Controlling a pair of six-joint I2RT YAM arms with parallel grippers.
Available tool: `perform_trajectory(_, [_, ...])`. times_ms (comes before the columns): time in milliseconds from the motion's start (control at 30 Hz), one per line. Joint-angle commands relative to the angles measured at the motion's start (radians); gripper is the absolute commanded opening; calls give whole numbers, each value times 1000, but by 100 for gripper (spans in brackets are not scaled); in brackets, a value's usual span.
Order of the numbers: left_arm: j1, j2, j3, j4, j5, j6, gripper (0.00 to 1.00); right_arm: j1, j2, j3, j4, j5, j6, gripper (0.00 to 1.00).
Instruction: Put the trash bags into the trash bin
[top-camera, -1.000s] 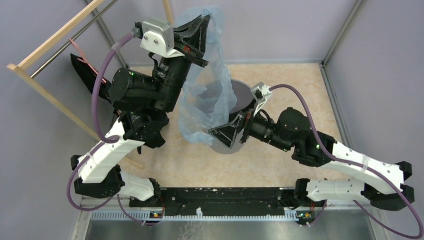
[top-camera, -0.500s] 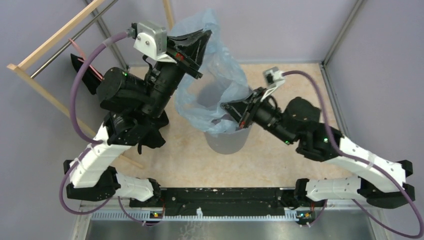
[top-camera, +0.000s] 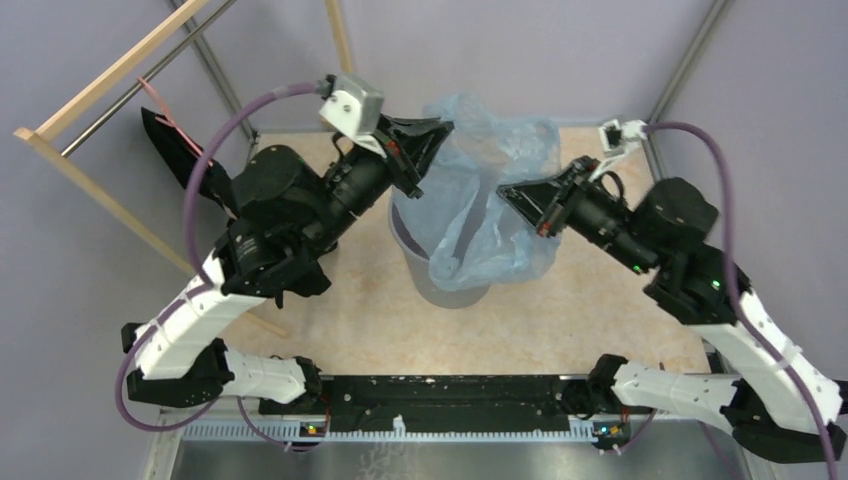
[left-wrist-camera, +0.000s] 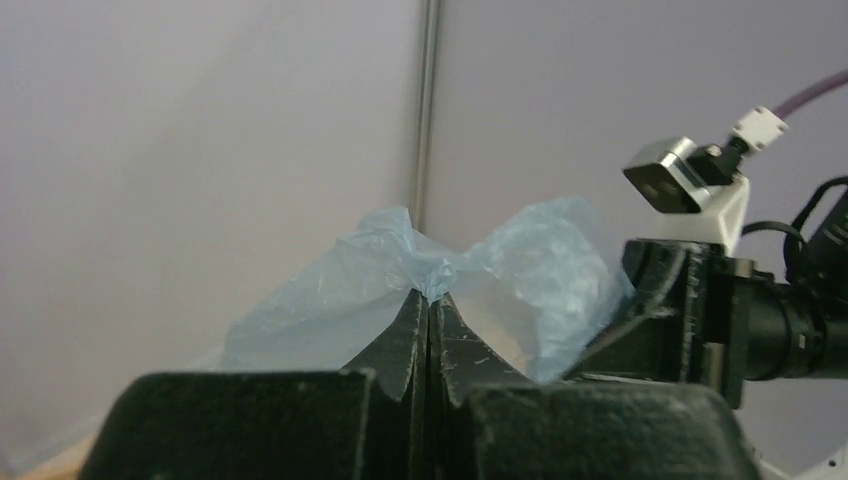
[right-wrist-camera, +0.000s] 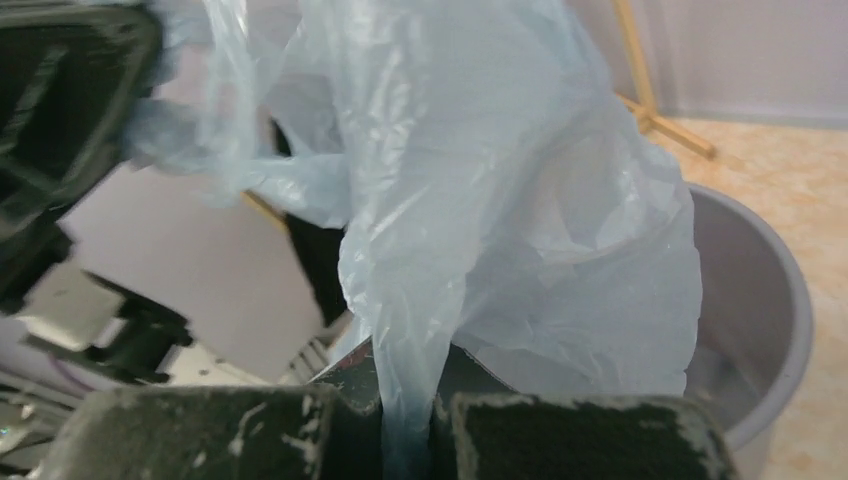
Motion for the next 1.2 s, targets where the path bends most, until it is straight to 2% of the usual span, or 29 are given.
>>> perform_trajectory(0, [2,-1,-91,20,-70,-24,0,-196,119,-80,7,-233,-20,0])
perform_trajectory(100, [2,-37,-192,43,-167,-17,0,-325,172,-101,103,-433,35,0])
perform_trajectory(267, [27,-92,-361,44,-322,-30,0,-331,298,60,127,-529,12,0])
perform_trajectory(400, [142,-115,-465,41,-175,-123,0,-330,383,209,116,-571,-3,0])
perform_trajectory(600, [278,-57,-488,51,70,-236,0,-330,464,271,182,-597,2,0])
perform_trajectory(733, [293,25,-524,135,320,-357,0,-330,432,221,153,-530,-29,0])
perform_trajectory(800, [292,64,-549,181,401,-413,0,-330,400,199,145,-485,-42,0])
perform_trajectory(933, [292,97,-596,265,482,-493,0,-331,377,262,62,-442,-83,0])
perform_trajectory(1033, [292,61,-632,283,486,-532,0,-330,374,304,35,-426,-90,0])
perform_trajectory(1100, [292,27,-685,350,496,-571,0,-330,386,343,27,-440,-94,0])
perform_trajectory(1167, [286,5,-715,365,511,-577,0,-330,393,340,62,-453,-94,0])
